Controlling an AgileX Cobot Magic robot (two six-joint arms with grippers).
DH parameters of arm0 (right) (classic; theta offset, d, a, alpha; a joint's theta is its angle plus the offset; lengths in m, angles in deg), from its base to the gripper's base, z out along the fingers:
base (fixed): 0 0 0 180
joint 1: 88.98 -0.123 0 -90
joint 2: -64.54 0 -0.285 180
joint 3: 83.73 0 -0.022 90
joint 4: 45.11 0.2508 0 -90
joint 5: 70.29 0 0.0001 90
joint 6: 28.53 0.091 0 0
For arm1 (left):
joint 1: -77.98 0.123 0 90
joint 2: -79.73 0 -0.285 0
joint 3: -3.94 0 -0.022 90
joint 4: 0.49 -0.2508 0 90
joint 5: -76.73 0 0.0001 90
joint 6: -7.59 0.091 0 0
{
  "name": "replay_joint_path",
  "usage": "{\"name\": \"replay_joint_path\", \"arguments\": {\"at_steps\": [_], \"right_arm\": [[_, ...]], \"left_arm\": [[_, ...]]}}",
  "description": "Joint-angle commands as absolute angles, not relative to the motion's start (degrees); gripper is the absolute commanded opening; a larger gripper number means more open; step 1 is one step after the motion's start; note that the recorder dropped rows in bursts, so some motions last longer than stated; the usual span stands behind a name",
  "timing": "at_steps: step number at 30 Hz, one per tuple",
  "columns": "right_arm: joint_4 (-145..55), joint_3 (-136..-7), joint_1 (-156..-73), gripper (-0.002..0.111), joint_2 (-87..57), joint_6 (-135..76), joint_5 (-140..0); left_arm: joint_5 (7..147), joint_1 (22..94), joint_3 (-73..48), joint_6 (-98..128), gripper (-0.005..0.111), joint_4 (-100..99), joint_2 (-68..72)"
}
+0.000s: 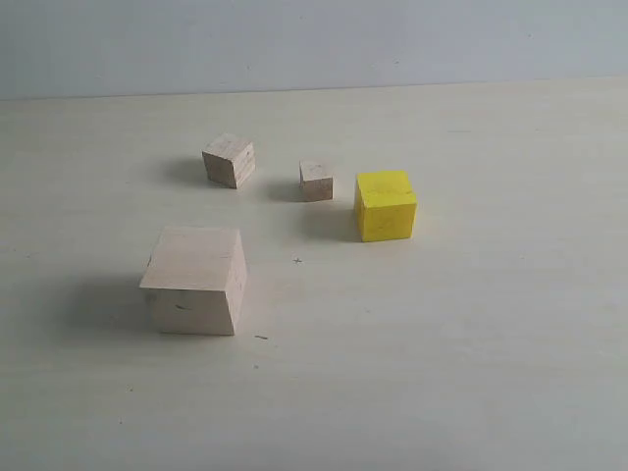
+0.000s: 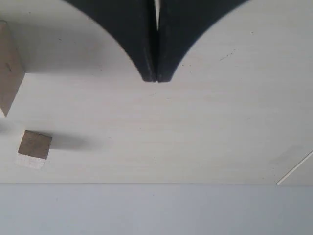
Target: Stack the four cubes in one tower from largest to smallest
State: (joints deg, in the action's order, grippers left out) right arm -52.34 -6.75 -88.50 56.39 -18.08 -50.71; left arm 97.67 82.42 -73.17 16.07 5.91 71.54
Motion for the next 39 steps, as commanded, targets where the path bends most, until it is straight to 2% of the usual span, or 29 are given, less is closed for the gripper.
{"name": "replay_joint_path", "arguments": {"at_steps": [1, 32, 39], "right_arm": [[-52.8, -6.52, -88.31, 0.0, 56.76, -18.04, -51.05], [-52.8, -6.52, -88.31, 0.0, 56.76, -18.04, -51.05], [-52.8, -6.52, -88.31, 0.0, 56.76, -18.04, -59.14]], "left_arm": [[97.34, 82.52, -73.28, 16.36, 0.0, 6.27, 71.94], [97.34, 82.52, -73.28, 16.36, 0.0, 6.27, 71.94], [97.34, 82.52, -73.28, 16.36, 0.0, 6.27, 71.94]]}}
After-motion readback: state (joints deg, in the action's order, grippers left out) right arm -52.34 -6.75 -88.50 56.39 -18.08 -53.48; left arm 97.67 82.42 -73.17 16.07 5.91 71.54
